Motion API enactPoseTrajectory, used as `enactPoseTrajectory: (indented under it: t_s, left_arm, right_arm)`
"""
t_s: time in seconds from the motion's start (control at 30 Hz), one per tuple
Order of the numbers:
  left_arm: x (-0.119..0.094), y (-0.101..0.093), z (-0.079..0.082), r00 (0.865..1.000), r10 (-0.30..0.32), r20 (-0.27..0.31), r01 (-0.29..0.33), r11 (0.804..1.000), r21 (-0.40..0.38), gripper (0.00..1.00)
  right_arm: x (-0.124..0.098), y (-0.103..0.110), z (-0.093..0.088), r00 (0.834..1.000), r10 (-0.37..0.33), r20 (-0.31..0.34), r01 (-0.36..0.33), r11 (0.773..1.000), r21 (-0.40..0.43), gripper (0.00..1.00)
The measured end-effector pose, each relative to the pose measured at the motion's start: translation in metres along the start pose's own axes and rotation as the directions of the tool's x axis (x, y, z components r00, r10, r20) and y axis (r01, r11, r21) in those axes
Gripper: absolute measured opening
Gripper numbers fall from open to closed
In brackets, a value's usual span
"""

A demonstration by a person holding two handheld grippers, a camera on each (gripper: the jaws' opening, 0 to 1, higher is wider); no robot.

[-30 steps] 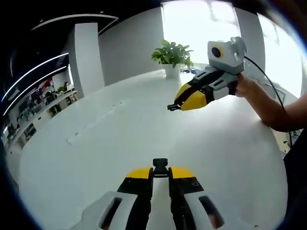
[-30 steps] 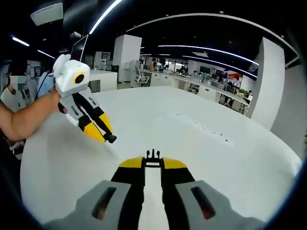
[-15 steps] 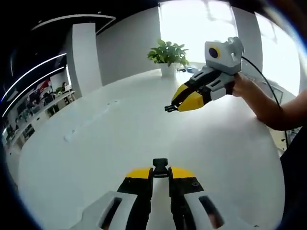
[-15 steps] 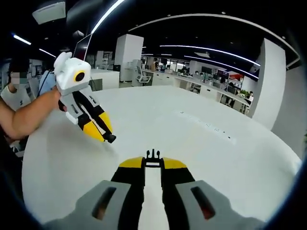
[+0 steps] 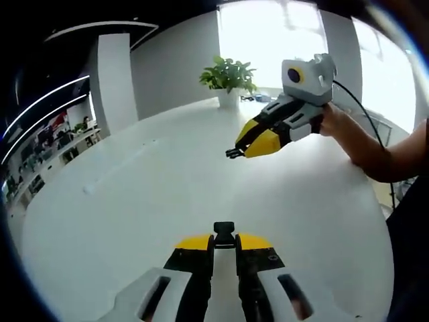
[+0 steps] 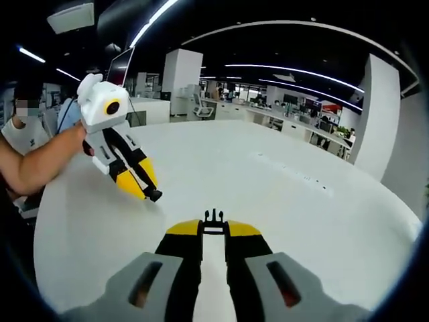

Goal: Snap the two parts of the plastic buckle together until the buckle closes and remains connected.

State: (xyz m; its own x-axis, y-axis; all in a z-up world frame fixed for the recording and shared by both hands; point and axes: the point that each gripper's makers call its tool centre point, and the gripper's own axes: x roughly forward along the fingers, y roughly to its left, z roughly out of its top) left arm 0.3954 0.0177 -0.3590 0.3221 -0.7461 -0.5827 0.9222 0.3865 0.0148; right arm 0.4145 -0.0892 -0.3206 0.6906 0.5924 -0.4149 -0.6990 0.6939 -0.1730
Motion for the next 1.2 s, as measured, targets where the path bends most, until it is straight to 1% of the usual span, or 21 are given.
enactPoseTrajectory:
  t_s: [0.07, 0.17, 0.23, 0.43, 0.63, 0.73, 0.83, 1.0, 1.2]
  left_arm:
    - [-0.002, -0.003, 0.000, 1.000, -0.019, 0.011, 0.019, 1.000, -0.008, 0.11]
    - [-0.002, -0.005, 0.000, 1.000, -0.022, 0.013, 0.022, 1.000, -0.005, 0.11]
    - [-0.002, -0.006, 0.001, 1.000, -0.027, 0.012, 0.027, 1.000, -0.001, 0.11]
    - [-0.004, -0.015, 0.002, 0.999, -0.046, 0.014, 0.046, 0.999, 0.015, 0.11]
    - [-0.005, -0.017, -0.003, 0.998, -0.064, 0.007, 0.064, 0.998, 0.023, 0.11]
    - [-0.006, -0.022, -0.003, 0.996, -0.094, 0.009, 0.094, 0.995, 0.029, 0.11]
    - [-0.006, -0.024, -0.005, 0.995, -0.104, 0.007, 0.103, 0.994, 0.032, 0.11]
    - [-0.007, -0.028, -0.006, 0.993, -0.120, 0.002, 0.119, 0.992, 0.038, 0.11]
    - [-0.006, -0.030, -0.010, 0.990, -0.139, -0.010, 0.140, 0.989, 0.053, 0.11]
  right_arm:
    - [-0.002, 0.004, -0.003, 1.000, 0.002, 0.000, -0.002, 1.000, -0.002, 0.11]
    - [-0.006, 0.009, -0.007, 1.000, 0.002, -0.003, -0.002, 1.000, -0.005, 0.11]
    - [-0.008, 0.009, -0.011, 1.000, -0.006, -0.012, 0.006, 1.000, -0.004, 0.11]
    - [-0.013, 0.010, -0.017, 1.000, -0.004, -0.010, 0.004, 1.000, 0.006, 0.11]
    - [-0.017, 0.011, -0.024, 1.000, 0.003, -0.008, -0.003, 1.000, 0.013, 0.11]
    - [-0.018, 0.016, -0.026, 1.000, 0.027, -0.002, -0.027, 1.000, 0.000, 0.11]
    - [-0.019, 0.020, -0.027, 0.999, 0.053, -0.002, -0.053, 0.999, -0.005, 0.11]
    - [-0.018, 0.022, -0.027, 0.997, 0.074, 0.003, -0.074, 0.997, 0.001, 0.11]
    - [-0.015, 0.031, -0.029, 0.991, 0.135, 0.002, -0.135, 0.991, -0.003, 0.11]
